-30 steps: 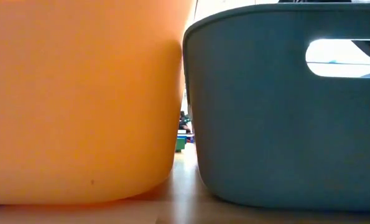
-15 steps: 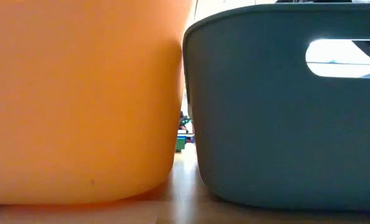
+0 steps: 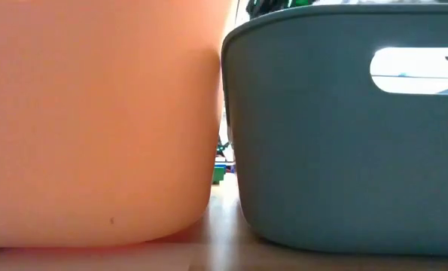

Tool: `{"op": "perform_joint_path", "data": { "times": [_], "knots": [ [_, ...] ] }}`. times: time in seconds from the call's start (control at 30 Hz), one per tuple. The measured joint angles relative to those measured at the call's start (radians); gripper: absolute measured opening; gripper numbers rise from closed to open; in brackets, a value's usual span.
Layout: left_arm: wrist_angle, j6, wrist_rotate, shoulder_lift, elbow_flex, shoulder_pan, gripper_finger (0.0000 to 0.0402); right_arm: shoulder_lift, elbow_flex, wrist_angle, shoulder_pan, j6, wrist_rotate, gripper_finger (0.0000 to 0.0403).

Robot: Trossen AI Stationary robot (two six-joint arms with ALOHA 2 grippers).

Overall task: Sort blocks
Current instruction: Put the green game piece into the right transparent bin

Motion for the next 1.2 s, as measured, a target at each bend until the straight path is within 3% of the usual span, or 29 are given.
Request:
{"op": "perform_joint_path", "data": {
  "times": [0.13, 0.4, 0.6, 0.9, 1.03, 1.2],
  "knots": [
    [0.138, -0.069, 0.106, 0.000, 0.000, -0.048, 0.0095, -0.091, 0.000, 0.191, 0.033, 0.102, -0.023, 0.0108],
    [0.528, -0.279, 0.109, 0.001, 0.000, -0.169, 0.0099, -0.224, 0.001, 0.517, 0.053, 0.256, -0.020, 0.0108],
    [0.817, -0.420, 0.109, -0.028, 0.000, -0.215, 0.0144, -0.268, 0.000, 0.668, 0.030, 0.331, -0.016, 0.0109],
    [0.863, -0.455, 0.094, -0.027, 0.000, -0.259, 0.0262, -0.253, 0.000, 0.749, 0.058, 0.332, -0.014, 0.0109],
    [0.861, -0.426, 0.052, -0.025, 0.000, -0.275, 0.0278, -0.231, -0.001, 0.728, 0.072, 0.329, -0.015, 0.0110],
    [0.872, -0.412, 0.073, -0.027, 0.000, -0.271, 0.0279, -0.231, -0.001, 0.720, 0.079, 0.330, -0.018, 0.0110]
  ]
}}
